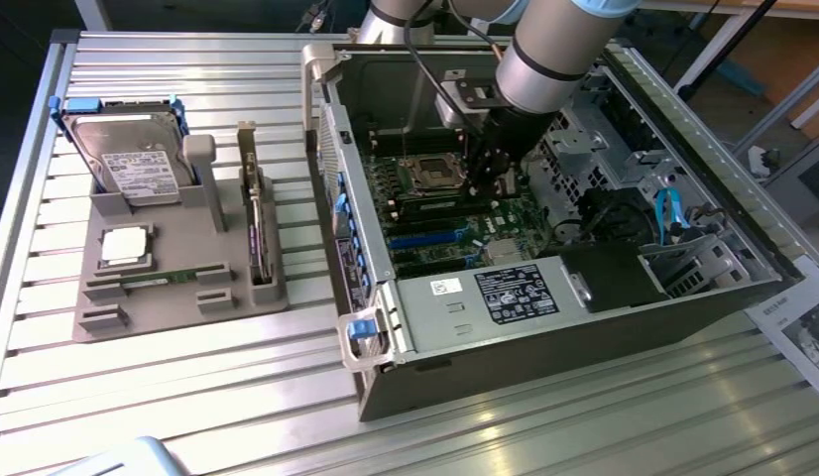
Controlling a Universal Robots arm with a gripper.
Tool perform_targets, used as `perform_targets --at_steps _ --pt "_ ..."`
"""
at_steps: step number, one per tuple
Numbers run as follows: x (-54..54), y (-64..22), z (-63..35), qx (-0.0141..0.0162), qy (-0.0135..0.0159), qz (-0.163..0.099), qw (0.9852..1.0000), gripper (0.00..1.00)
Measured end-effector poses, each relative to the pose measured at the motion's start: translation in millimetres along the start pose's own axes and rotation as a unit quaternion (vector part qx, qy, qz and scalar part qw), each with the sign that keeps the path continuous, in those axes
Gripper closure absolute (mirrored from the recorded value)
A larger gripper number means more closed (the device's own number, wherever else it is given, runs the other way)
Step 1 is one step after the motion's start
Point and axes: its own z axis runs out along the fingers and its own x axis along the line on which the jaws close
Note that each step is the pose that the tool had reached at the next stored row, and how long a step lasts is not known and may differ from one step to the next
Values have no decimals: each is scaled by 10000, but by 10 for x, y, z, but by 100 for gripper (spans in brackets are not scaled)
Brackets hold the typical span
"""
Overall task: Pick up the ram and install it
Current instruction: 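Insert the ram into the slot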
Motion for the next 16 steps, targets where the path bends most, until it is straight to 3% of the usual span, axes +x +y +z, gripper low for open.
perform_targets --at_steps 16 --pt "2 3 23 3 0 1 10000 88"
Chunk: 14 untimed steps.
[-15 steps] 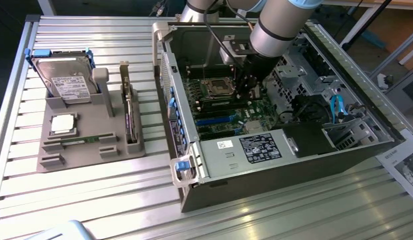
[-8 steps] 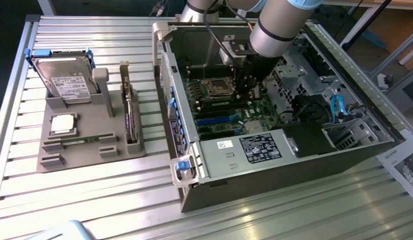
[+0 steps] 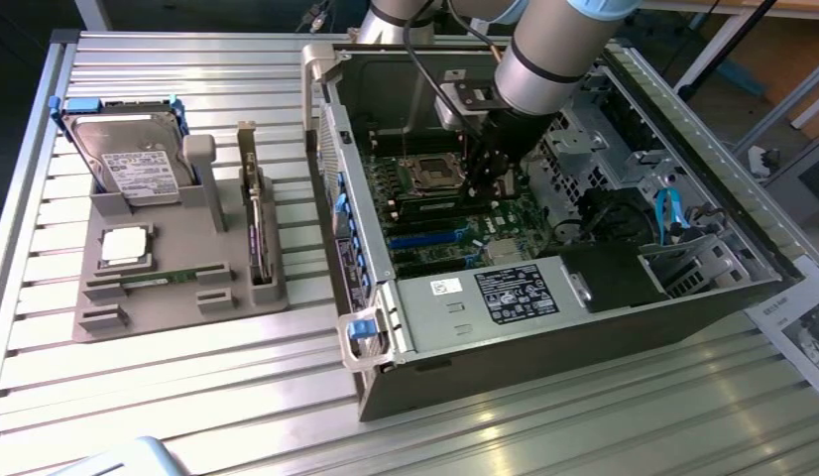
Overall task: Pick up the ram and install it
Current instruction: 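Insert the ram into the slot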
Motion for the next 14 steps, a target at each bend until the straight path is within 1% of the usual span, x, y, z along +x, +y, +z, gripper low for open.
perform_targets --at_steps 14 --pt "0 -16 10 -1 -1 0 10000 88"
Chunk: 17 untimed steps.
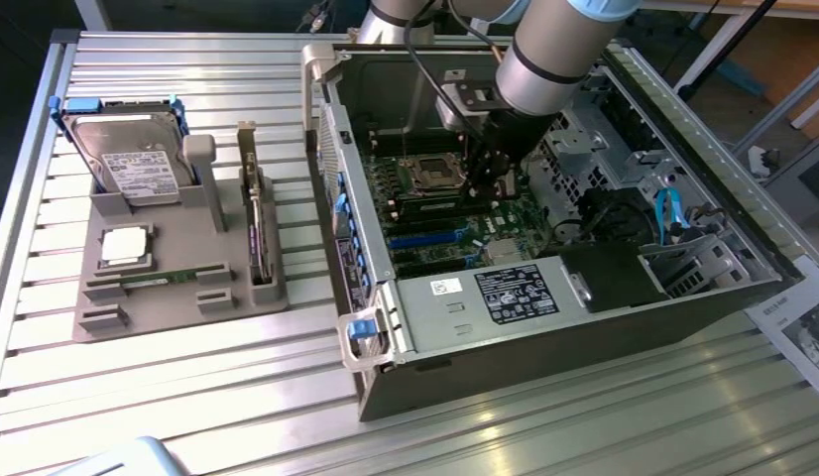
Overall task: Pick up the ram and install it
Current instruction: 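Insert the ram into the slot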
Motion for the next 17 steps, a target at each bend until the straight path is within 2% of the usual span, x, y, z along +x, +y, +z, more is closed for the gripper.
perform_targets --at_steps 17 --pt "1 8 6 0 -4 0 10000 88"
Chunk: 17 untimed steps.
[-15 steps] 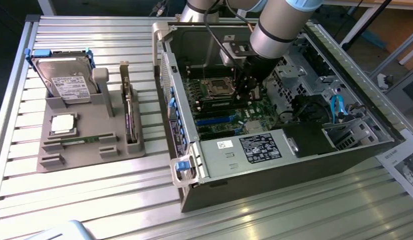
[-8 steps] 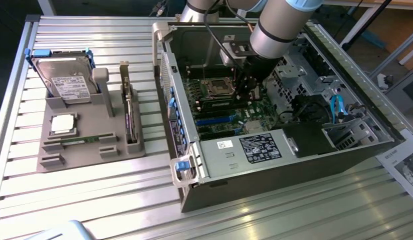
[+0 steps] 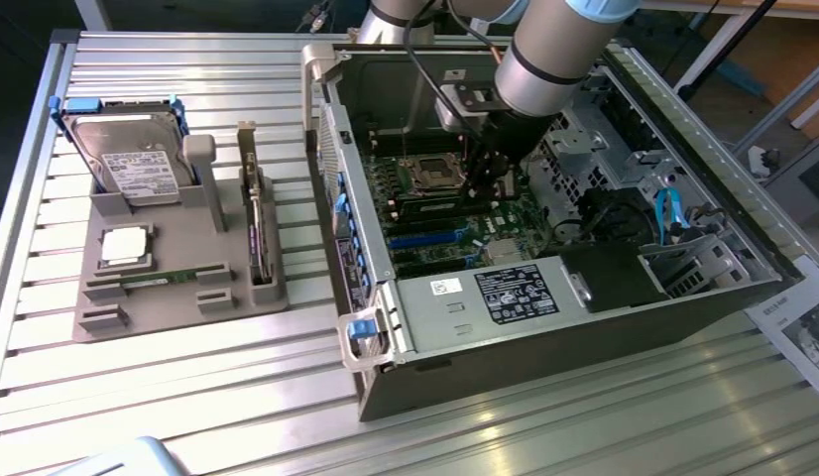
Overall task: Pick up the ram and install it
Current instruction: 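Insert the ram into the slot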
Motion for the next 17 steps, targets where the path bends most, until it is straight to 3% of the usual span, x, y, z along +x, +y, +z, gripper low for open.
perform_targets --at_steps 4,10,12,13,17 --pt "3 -1 26 18 2 -1 10000 88" --pt "3 -1 32 21 0 -1 10000 88" --pt "3 -1 33 22 -2 -2 10000 87" --pt "3 -1 32 21 -1 -2 10000 81" --pt "4 -1 32 21 0 -2 10000 81"
